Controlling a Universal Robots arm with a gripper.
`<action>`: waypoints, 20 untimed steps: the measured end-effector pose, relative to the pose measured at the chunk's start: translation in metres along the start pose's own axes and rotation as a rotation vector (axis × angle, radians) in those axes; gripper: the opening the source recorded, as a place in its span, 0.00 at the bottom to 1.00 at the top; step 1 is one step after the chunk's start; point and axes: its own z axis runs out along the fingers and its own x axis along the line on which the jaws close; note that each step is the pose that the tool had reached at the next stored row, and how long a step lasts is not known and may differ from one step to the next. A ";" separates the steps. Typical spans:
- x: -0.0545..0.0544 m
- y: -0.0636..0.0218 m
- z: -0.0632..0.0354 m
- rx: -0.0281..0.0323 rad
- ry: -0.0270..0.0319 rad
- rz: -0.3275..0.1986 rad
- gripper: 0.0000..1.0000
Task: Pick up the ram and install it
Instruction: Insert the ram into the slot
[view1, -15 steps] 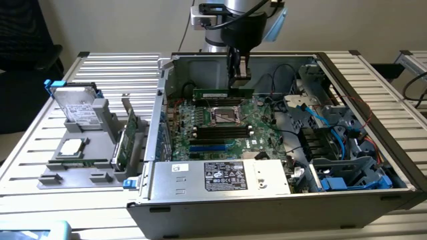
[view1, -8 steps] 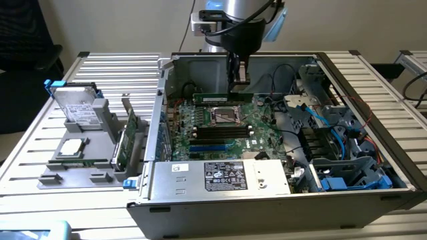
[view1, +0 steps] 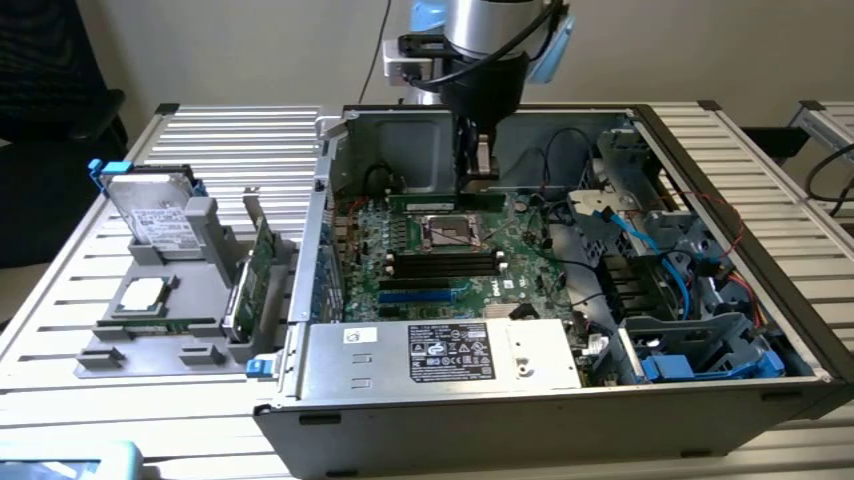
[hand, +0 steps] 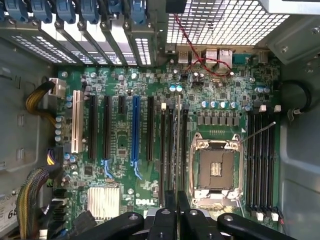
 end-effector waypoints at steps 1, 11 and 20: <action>0.000 -0.0006 0.0013 0.0000 0.0000 0.000 0.13; 0.000 -0.0018 0.0137 0.0009 0.0003 -0.001 0.13; 0.000 -0.0027 0.0285 0.0013 0.0012 -0.001 0.13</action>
